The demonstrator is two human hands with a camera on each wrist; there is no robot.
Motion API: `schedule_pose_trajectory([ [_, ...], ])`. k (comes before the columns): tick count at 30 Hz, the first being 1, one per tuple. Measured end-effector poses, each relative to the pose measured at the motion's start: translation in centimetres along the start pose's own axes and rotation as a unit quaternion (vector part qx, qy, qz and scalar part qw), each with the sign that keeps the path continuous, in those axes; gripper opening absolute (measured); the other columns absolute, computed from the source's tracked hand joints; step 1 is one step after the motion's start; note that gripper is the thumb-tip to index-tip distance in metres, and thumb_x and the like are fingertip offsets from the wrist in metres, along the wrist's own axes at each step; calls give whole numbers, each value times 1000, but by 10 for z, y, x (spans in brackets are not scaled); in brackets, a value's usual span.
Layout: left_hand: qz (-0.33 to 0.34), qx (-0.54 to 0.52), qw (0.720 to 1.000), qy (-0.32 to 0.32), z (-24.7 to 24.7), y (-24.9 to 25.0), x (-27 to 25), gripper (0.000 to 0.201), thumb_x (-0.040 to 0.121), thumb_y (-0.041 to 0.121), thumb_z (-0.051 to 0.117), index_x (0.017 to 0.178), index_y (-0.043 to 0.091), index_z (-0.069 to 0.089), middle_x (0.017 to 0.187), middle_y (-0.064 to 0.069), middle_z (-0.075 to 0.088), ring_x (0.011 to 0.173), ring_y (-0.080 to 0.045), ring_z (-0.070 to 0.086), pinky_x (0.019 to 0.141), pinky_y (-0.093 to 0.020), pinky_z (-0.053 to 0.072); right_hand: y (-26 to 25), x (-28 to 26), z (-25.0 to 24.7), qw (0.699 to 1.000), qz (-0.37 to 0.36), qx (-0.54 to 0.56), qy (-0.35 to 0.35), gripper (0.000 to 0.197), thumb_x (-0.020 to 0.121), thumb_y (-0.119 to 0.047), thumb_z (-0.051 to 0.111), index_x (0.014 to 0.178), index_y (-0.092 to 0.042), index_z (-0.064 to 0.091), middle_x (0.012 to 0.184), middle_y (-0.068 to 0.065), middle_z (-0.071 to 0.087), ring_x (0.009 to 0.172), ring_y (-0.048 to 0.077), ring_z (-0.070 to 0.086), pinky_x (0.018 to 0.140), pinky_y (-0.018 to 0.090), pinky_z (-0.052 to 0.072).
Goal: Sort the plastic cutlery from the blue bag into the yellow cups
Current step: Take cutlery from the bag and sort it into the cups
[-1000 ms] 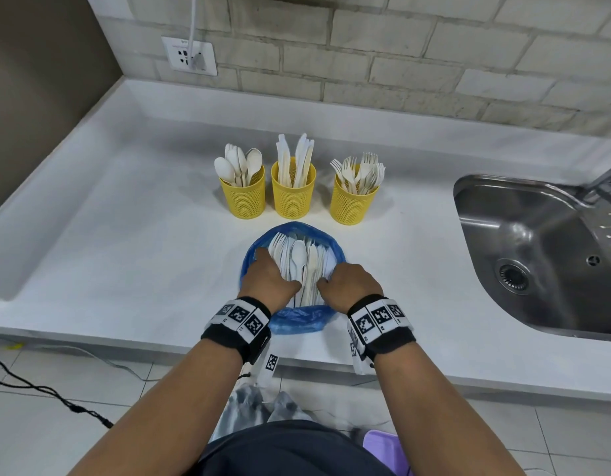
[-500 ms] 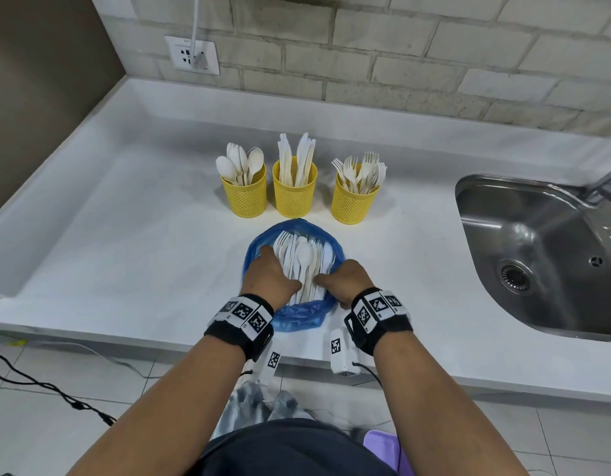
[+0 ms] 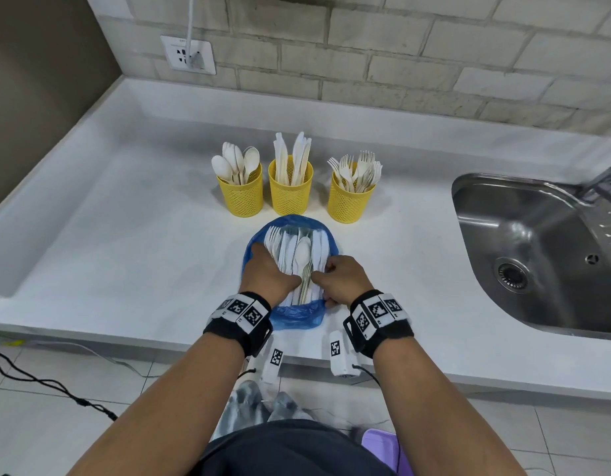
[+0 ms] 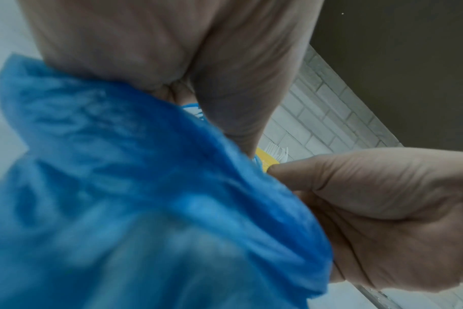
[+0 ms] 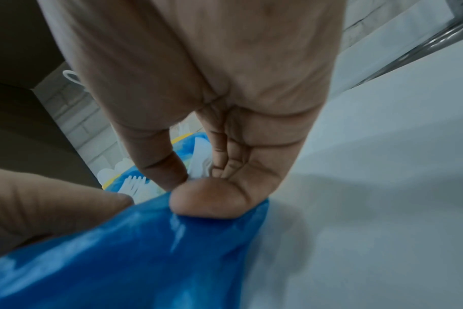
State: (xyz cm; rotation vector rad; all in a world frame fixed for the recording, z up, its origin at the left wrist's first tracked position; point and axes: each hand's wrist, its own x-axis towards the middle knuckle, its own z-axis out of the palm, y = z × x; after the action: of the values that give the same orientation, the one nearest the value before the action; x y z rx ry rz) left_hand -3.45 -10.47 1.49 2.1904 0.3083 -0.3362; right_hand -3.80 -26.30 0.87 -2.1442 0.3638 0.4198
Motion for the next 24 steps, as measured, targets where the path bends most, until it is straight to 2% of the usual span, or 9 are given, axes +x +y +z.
schedule_pose_trajectory([
  [3,1,-1,1000,0,1,2,0,66,79,13,81,129,4,38,107,-3,54,94,-19,51,77,-27,39,-1,1,-1,1000,-4,-11,-5,15,82,-18,69,79,-5,61,81,24,72,75,38,72,76,54,61],
  [9,-3,-29,1000,10,4,0,-2,61,84,13,75,131,4,38,110,-4,55,99,-24,56,79,-28,42,1,3,-2,998,-31,-44,18,25,83,-23,71,70,-12,53,77,20,70,78,37,70,74,41,57],
  [12,6,-32,999,13,4,0,-3,59,85,13,74,130,4,37,109,-4,55,97,-22,55,79,-27,42,4,4,-2,998,-34,-37,25,28,82,-24,71,65,-13,51,80,26,71,75,39,71,75,46,59],
  [15,12,-27,1000,2,4,1,-3,61,82,12,77,127,6,37,109,-3,57,96,-21,56,77,-27,42,5,6,0,998,-35,-33,27,28,81,-24,70,62,-14,51,77,25,70,73,38,71,77,47,59],
  [18,15,-22,1000,-13,5,0,-3,68,78,13,82,128,7,37,110,-1,56,98,-18,55,77,-26,41,5,8,1,999,-39,-32,21,25,82,-24,71,65,-10,58,77,20,72,75,35,71,80,46,58],
  [21,26,-13,999,-16,5,0,-2,68,78,11,82,129,6,37,111,0,55,99,-17,54,78,-25,40,6,11,-1,999,-37,-28,19,26,83,-23,74,78,1,67,81,19,73,80,34,71,81,45,58],
  [24,31,-13,999,-5,3,0,0,64,81,9,79,130,6,38,107,1,53,95,-16,51,72,-19,38,8,14,-4,999,-33,-24,22,25,83,-24,75,78,-1,65,80,18,74,79,35,72,82,45,58],
])
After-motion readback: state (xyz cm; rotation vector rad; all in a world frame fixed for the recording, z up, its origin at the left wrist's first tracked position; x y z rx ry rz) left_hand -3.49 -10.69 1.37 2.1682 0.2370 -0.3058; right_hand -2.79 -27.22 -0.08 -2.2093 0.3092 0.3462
